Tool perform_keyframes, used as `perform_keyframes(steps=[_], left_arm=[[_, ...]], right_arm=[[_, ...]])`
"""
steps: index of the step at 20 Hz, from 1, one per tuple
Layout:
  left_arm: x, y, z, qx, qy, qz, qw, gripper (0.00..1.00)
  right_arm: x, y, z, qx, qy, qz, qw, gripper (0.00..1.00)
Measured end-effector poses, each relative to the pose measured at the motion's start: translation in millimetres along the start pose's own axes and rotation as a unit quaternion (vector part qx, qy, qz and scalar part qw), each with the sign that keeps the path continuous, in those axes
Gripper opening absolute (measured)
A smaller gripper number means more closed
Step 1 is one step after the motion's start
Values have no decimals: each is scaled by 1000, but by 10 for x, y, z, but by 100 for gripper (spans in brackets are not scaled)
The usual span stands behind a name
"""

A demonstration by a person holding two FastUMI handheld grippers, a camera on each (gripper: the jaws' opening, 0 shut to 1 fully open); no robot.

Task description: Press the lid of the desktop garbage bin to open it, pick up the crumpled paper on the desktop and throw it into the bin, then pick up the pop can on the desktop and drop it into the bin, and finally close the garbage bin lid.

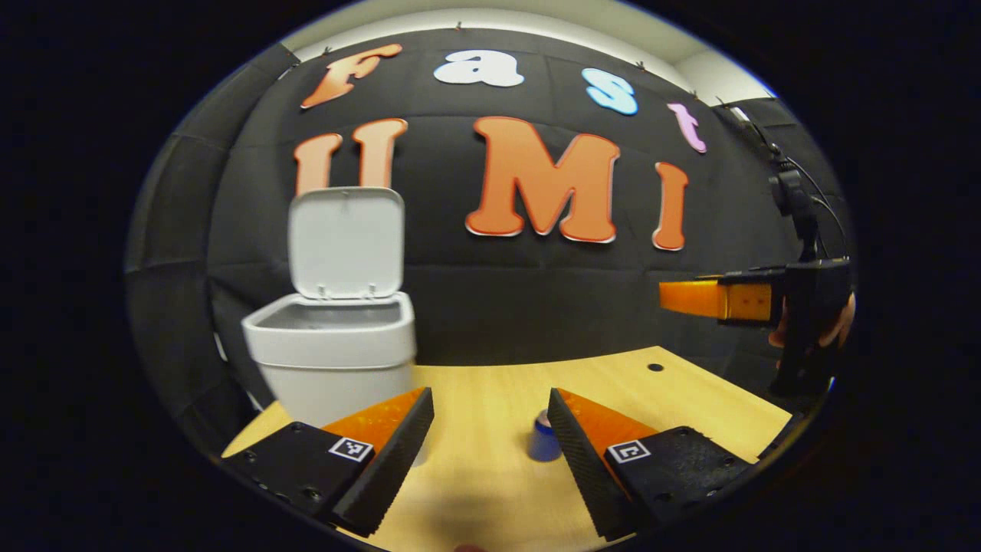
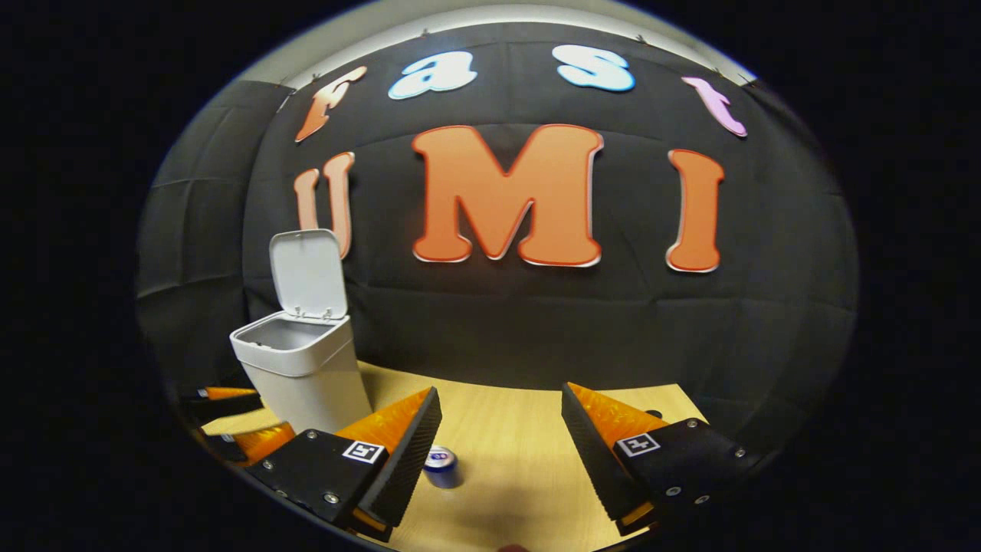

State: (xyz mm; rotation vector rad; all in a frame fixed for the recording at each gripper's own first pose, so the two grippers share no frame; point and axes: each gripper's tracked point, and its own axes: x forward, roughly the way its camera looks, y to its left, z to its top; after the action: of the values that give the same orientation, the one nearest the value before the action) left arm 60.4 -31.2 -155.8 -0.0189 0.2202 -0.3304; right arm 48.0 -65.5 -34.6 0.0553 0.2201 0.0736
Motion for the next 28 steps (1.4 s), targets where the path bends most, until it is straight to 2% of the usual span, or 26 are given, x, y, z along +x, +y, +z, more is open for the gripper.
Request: perform_keyframes(steps=[3, 6, 10, 12, 13, 14, 17, 18, 20, 21, 25, 27, 28], left_arm=[[538, -485, -776, 28, 93, -40, 994, 97], [1056, -593, -1309, 25, 150, -41, 988, 99], [1435, -704, -1671, 78, 192, -37, 978, 99], [1482, -741, -1666, 95, 198, -37, 975, 98], [1446, -697, -1671, 99, 197, -36, 975, 96], [1415, -691, -1652, 96, 199, -39, 975, 83], [1306, -604, -1301, 84, 157, -30, 984, 78], [1189, -563, -1066, 73, 140, -26, 987, 74], [887, -406, -656, 51, 134, -24, 989, 77], [774, -242, -406, 41, 131, -11, 990, 77], [334, 203, 821, 23, 52, 43, 997, 77], [203, 472, 1133, -24, 16, 62, 998, 77], [204, 680, 1274, -24, 3, 87, 996, 77]], right_arm=[[-211, -474, 39, 0, -1, -53, 999, 94], [-478, -811, 79, -2, -4, -98, 995, 94], [-664, -1051, 105, -2, -6, -137, 990, 94], [-715, -1099, 107, -1, -8, -148, 989, 94], [-721, -1101, 115, 0, -9, -150, 989, 94], [-719, -1094, 112, 2, -10, -149, 989, 94], [-643, -1013, 43, 11, -6, -140, 990, 94], [-597, -947, 16, 14, -4, -131, 991, 94], [-501, -827, -16, 18, -1, -115, 993, 94], [-422, -716, -16, 21, -4, -100, 995, 94], [-267, -409, -3, 31, -10, -60, 998, 94], [-244, -299, 49, 44, -15, -43, 998, 94], [-229, -268, 86, 47, -20, -40, 998, 94]])
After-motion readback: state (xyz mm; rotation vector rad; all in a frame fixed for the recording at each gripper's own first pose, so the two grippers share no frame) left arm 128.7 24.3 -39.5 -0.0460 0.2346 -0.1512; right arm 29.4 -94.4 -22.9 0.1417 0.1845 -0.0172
